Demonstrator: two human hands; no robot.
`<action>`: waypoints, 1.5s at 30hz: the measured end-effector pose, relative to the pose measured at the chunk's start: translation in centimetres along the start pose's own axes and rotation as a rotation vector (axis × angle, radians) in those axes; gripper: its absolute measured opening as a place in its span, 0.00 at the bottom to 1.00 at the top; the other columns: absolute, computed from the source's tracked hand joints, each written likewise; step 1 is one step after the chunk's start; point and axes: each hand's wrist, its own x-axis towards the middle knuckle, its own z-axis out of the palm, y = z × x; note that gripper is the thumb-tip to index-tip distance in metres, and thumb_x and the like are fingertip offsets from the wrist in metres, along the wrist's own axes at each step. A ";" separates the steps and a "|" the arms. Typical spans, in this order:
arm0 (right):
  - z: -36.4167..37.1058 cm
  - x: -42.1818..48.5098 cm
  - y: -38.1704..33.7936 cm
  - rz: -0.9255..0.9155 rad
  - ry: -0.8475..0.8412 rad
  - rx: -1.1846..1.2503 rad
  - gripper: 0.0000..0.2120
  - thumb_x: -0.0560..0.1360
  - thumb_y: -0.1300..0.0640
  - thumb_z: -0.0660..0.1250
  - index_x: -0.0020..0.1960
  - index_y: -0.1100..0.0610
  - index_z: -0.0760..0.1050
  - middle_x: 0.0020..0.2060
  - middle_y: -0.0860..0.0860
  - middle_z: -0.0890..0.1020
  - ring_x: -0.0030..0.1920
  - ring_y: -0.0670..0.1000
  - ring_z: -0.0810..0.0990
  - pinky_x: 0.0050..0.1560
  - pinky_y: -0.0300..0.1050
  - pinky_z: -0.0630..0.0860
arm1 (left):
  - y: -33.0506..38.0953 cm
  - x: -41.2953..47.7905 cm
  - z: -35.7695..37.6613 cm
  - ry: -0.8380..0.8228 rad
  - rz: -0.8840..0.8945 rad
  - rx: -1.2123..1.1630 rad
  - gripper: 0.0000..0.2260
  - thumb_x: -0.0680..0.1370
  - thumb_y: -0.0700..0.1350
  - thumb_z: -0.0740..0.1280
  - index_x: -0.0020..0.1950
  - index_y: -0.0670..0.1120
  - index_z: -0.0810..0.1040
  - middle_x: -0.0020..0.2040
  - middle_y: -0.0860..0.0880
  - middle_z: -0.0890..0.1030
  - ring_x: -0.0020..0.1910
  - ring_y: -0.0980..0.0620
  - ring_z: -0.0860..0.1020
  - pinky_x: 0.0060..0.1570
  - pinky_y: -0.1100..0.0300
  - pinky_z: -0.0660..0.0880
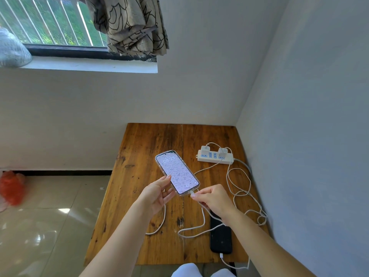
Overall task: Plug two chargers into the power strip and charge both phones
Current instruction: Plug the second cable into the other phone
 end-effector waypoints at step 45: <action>-0.3 0.0 0.9 -0.004 -0.014 -0.003 0.05 0.72 0.54 0.72 0.42 0.55 0.84 0.38 0.47 0.83 0.47 0.49 0.80 0.53 0.48 0.76 | -0.6 0.3 0.0 -0.034 0.030 0.035 0.13 0.77 0.42 0.67 0.61 0.43 0.77 0.51 0.41 0.84 0.44 0.46 0.84 0.33 0.60 0.81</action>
